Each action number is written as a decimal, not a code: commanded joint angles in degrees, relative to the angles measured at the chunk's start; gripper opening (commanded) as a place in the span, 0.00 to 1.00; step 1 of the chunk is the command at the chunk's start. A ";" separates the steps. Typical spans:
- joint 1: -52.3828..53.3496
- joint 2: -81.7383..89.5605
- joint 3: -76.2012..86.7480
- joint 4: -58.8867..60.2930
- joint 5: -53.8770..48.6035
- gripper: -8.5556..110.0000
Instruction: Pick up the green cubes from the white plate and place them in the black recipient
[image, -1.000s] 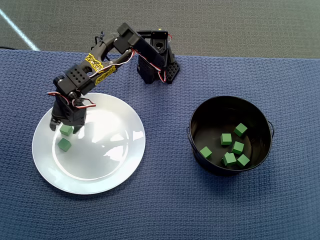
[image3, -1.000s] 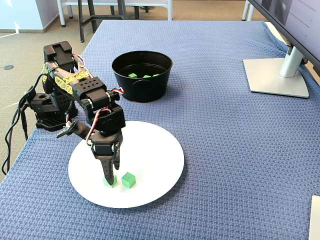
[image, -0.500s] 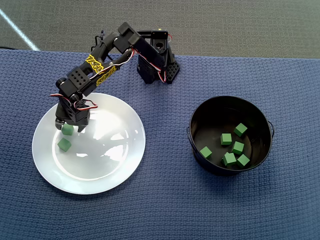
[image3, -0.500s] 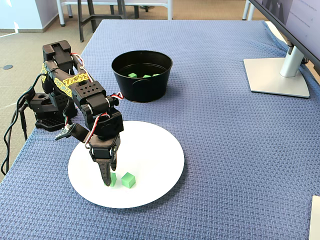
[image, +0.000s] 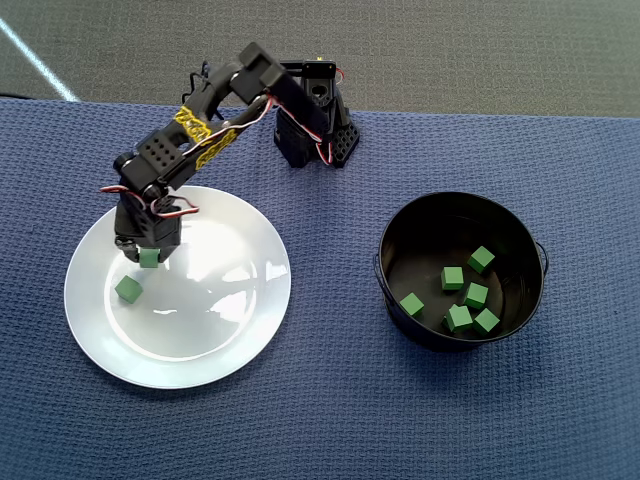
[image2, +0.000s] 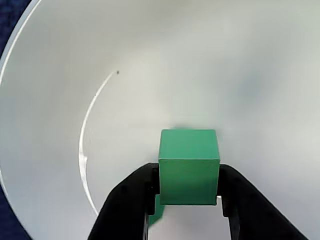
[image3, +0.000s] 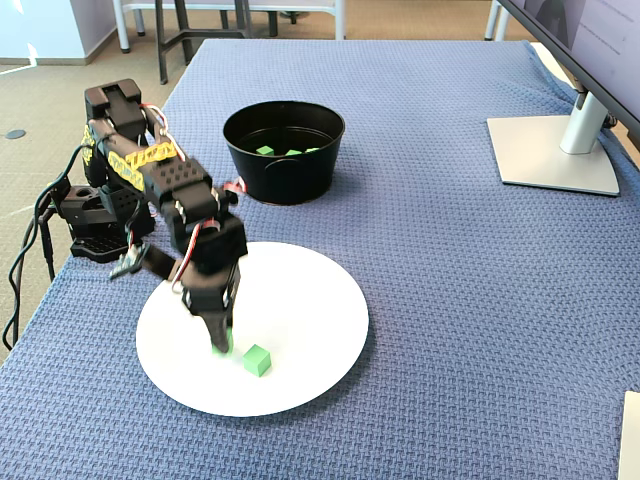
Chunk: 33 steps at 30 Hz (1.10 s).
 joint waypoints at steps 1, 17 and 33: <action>-2.99 11.87 -2.81 4.13 -7.21 0.07; -40.34 37.18 21.62 -11.60 -42.54 0.07; -76.73 43.77 17.40 -4.04 -40.61 0.07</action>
